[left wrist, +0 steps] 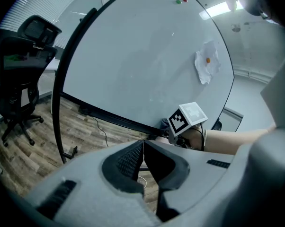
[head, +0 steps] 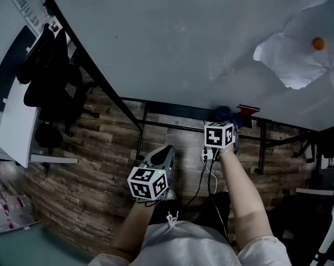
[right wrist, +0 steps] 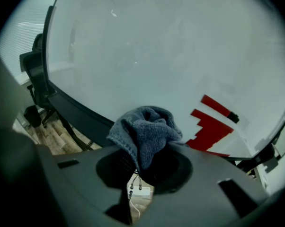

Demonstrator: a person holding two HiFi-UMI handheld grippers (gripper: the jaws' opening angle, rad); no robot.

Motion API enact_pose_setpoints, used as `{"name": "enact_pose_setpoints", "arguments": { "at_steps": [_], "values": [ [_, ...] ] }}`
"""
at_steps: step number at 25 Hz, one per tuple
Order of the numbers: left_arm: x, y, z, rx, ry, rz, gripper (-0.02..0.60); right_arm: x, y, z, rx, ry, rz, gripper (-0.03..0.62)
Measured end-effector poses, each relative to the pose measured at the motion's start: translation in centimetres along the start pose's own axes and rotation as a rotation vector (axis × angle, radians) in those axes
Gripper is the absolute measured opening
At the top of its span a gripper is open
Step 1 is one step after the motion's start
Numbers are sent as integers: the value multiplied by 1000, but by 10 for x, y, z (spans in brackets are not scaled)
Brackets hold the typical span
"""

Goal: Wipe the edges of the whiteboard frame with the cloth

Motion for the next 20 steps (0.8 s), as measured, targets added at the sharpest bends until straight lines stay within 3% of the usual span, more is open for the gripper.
{"name": "enact_pose_setpoints", "arguments": {
  "at_steps": [8,20],
  "values": [
    [-28,7,-33,-7,26,10,18,0,31,-67,3,99,42,69],
    [-60,11,-85,-43,136,31,18,0,68,-145,51,223,91,69]
  ]
}}
Point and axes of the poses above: the fingertips, and each gripper's own axes: x forward along the fingers, z to its right, y out of its top, the point moved 5 cm from there along -x, backward along the fingers, and after that the axes turned 15 degrees about z, right-handed, at the moved point
